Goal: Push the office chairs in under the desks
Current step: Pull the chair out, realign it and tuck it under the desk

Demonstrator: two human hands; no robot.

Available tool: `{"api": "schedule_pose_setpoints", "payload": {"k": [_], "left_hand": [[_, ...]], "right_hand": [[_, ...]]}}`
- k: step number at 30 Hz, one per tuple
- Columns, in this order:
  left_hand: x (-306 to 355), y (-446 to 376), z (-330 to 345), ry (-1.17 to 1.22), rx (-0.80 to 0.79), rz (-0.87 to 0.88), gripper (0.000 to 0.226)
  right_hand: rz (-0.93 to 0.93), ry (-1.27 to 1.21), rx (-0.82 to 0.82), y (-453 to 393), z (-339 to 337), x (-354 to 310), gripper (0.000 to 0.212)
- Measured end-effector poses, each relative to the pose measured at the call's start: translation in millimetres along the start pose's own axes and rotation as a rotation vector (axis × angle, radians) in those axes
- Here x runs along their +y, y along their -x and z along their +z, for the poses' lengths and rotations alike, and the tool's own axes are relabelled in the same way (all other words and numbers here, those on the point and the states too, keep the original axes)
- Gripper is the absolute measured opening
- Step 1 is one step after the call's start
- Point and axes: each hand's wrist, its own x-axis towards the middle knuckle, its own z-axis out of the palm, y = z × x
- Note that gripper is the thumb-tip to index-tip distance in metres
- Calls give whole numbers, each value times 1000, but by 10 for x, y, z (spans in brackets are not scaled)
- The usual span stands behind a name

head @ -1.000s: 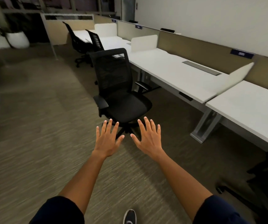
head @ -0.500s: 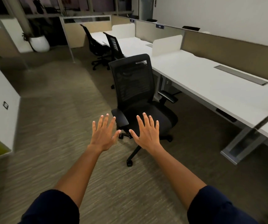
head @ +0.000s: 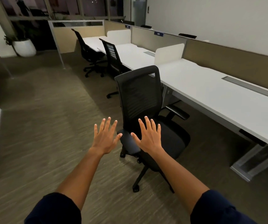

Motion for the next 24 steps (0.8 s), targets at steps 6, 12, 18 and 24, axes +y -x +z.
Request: {"api": "schedule_pose_setpoints", "payload": {"k": [6, 12, 18, 24], "left_hand": [[-698, -836, -262, -13, -6, 102, 72], [-1237, -1595, -344, -7, -38, 133, 72], [-1434, -2306, -304, -6, -48, 218, 71], [-1524, -3143, -365, -34, -52, 284, 71]], "right_hand": [[95, 8, 8, -780, 175, -466, 81], [128, 10, 43, -1483, 359, -855, 92], [187, 14, 27, -2209, 556, -957, 86], [261, -11, 6, -3011, 700, -877, 86]]}}
